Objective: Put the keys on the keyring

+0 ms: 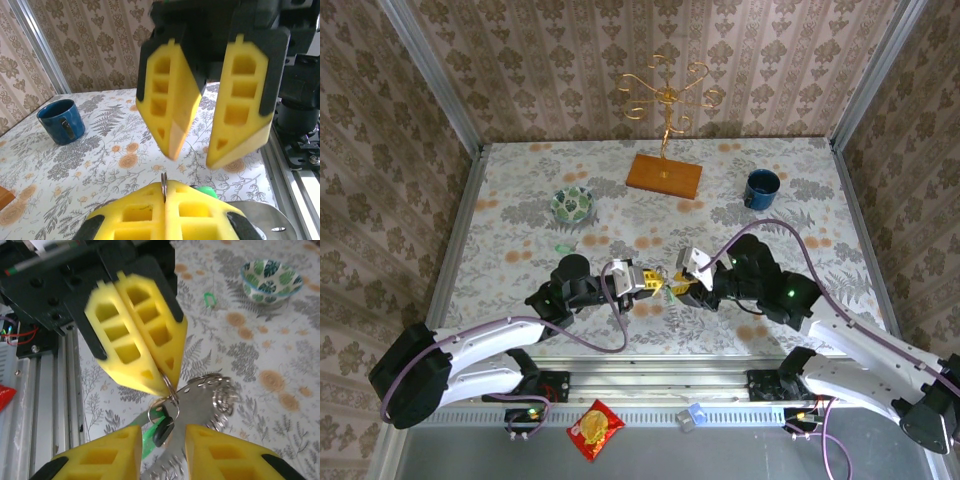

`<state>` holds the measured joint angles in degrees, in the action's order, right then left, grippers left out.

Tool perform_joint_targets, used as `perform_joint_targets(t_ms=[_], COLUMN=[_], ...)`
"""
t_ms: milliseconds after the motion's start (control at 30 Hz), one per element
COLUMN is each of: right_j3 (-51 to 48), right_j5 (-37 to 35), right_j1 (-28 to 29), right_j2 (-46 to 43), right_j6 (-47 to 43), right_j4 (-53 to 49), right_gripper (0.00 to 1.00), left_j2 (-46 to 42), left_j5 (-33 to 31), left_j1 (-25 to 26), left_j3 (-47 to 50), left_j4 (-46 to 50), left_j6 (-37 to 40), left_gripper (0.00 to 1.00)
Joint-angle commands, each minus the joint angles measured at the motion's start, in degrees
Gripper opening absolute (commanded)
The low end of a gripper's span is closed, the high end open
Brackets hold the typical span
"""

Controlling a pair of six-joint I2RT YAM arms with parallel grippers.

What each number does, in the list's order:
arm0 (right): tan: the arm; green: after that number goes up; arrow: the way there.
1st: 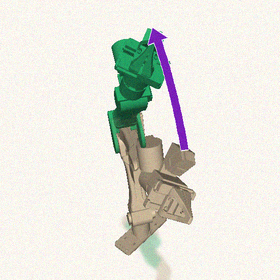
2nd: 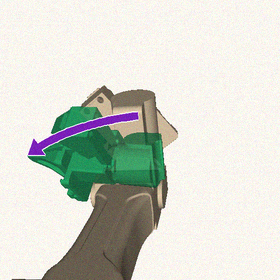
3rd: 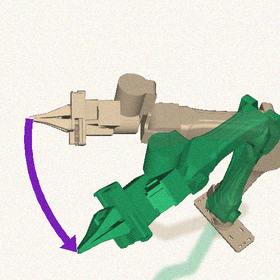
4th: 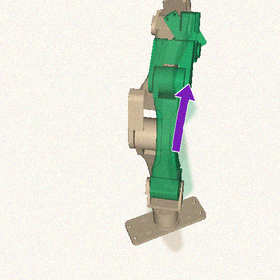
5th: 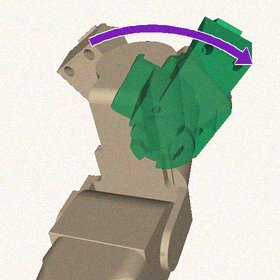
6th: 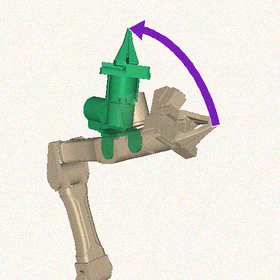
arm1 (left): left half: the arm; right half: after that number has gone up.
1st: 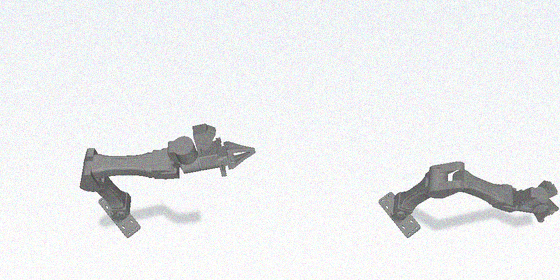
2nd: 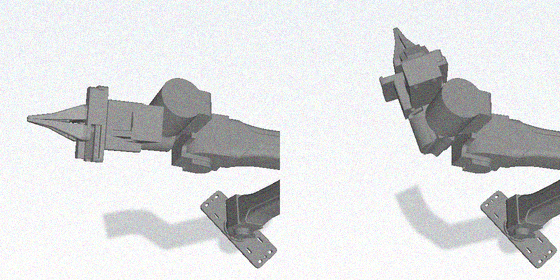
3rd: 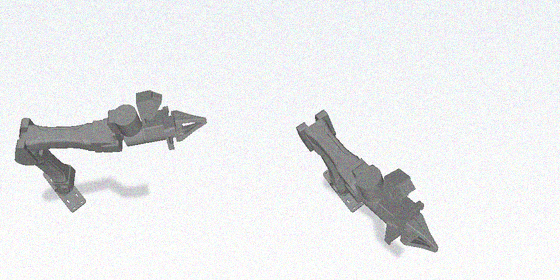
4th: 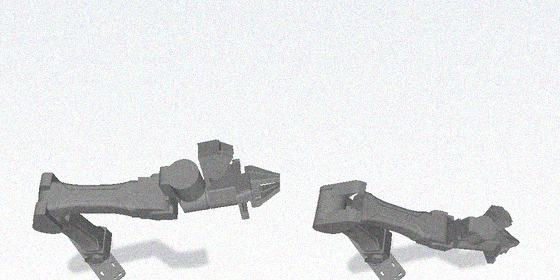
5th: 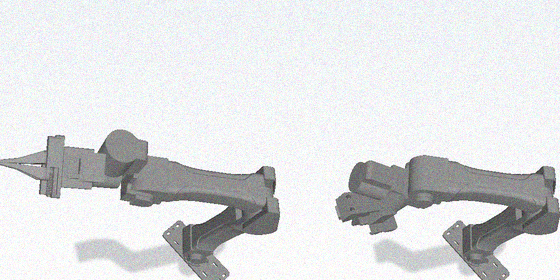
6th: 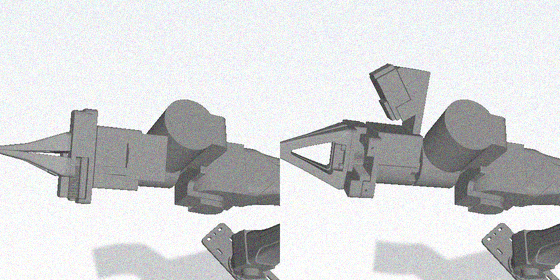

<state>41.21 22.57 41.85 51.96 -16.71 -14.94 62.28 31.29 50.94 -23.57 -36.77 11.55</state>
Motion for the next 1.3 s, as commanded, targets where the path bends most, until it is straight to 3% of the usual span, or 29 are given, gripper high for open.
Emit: perform_joint_targets(t_ms=[0,400,933,1267], right_j3=[-1.5,0.5,0.1,0.3], right_j5=[-1.5,5.5,3.8,6.6], right_j1=[-0.2,-0.3,-0.2,-0.2], right_j2=[-1.8,3.8,5.0,4.3], right_j6=[-0.3,-1.0,-2.7,-4.5], right_j4=[5.5,6.3,7.9,10.2], right_gripper=[0.30,0.30,0.23,0.11], left_j2=[-0.4,0.5,0.7,1.0], left_j5=[1.8,2.6,4.6,5.2], left_j1=[-0.3,-0.2,-0.2,-0.1], left_j3=[0.7,1.6,2.6,2.1], left_j4=[-4.2,-7.5,-10.4,-10.5], left_j6=[-1.4,-0.3,-1.4,-1.9], left_gripper=[0.00,0.00,0.00,0.00])
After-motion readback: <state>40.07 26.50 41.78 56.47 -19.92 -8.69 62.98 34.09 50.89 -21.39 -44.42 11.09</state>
